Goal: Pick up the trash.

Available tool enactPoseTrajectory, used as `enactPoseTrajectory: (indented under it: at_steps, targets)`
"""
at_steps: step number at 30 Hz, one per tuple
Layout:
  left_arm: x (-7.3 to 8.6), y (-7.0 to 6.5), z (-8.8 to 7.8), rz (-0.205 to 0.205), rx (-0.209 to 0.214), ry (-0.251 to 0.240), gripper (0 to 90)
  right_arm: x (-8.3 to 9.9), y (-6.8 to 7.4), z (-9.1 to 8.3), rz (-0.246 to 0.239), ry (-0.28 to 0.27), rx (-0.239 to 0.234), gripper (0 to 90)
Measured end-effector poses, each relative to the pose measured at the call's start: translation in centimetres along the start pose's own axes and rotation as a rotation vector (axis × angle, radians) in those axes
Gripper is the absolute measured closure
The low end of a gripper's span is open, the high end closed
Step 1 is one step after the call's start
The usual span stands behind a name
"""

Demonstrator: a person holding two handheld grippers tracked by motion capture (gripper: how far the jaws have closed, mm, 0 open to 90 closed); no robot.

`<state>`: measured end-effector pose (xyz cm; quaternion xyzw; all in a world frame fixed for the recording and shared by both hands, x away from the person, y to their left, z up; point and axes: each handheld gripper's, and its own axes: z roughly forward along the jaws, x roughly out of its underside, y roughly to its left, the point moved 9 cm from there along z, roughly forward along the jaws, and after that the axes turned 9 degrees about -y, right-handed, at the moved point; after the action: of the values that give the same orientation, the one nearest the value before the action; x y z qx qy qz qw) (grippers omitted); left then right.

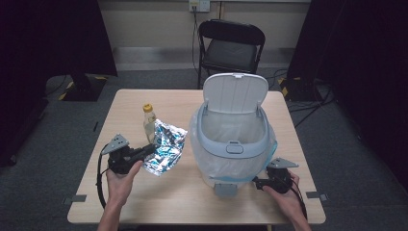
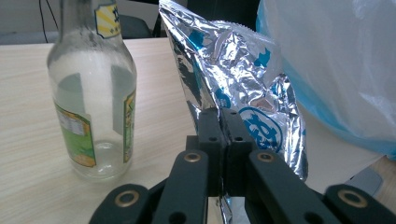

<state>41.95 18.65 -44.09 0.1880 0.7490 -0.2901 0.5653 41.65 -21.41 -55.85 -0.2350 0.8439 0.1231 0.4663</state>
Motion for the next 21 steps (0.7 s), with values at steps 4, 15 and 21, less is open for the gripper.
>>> enactPoseTrajectory:
  at_steps: [4, 15, 21]
  targets:
    - [-0.7, 0.2, -0.6, 0.003, -0.010, -0.024, 88.9, 0.0, 0.0, 0.0, 0.000, 0.000, 0.000, 23.7]
    - [-2.6, -0.2, -1.6, 0.015, 0.005, -0.078, 88.9, 0.0, 0.0, 0.0, 0.000, 0.000, 0.000, 23.8]
    - [-4.3, -0.6, -2.2, 0.044, 0.002, -0.121, 88.9, 0.0, 0.0, 0.0, 0.000, 0.000, 0.000, 23.7]
